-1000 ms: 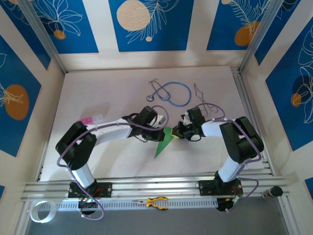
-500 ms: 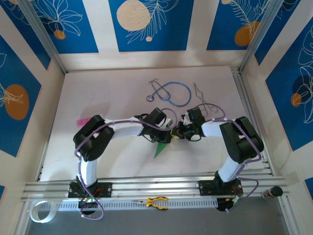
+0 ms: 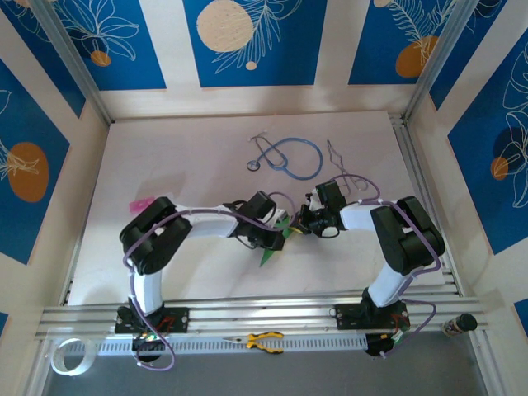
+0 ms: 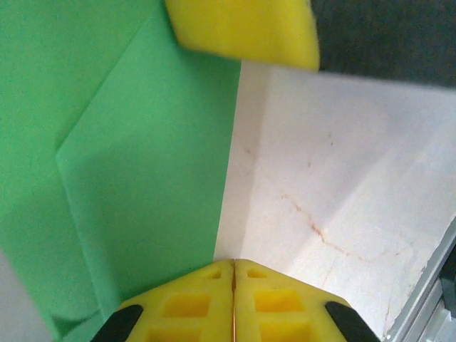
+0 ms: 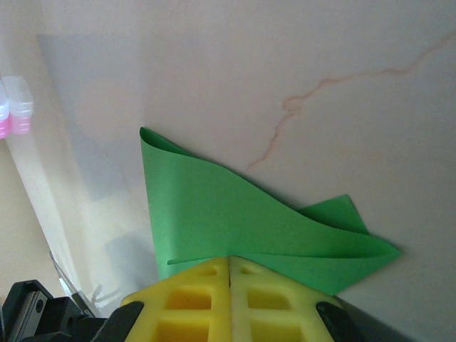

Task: Fold a paper plane with a square sheet of paper (pick it up from the middle)
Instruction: Fold the wing for the fifth time at the center of the table.

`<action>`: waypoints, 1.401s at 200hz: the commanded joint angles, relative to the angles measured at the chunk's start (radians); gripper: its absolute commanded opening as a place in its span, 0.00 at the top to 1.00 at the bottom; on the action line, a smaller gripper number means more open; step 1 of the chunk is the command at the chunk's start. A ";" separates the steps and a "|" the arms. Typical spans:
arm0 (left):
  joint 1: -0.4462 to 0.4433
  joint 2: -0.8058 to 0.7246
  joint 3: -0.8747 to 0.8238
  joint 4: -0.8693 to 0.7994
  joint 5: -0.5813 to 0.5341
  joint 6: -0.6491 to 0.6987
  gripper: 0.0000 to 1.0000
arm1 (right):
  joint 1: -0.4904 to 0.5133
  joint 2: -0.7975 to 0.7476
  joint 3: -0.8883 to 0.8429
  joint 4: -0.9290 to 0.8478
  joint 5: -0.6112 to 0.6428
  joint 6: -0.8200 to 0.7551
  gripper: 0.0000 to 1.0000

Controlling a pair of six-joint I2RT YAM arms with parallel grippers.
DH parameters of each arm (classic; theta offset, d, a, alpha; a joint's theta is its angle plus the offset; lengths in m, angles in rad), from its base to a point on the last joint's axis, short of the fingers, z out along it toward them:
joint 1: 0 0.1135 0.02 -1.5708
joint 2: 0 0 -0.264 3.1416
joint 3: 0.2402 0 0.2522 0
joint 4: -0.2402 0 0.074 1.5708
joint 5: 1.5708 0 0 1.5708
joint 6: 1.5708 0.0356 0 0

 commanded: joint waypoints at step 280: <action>0.030 0.002 -0.066 -0.040 -0.009 0.038 0.94 | 0.001 0.026 0.033 -0.105 0.039 -0.040 0.98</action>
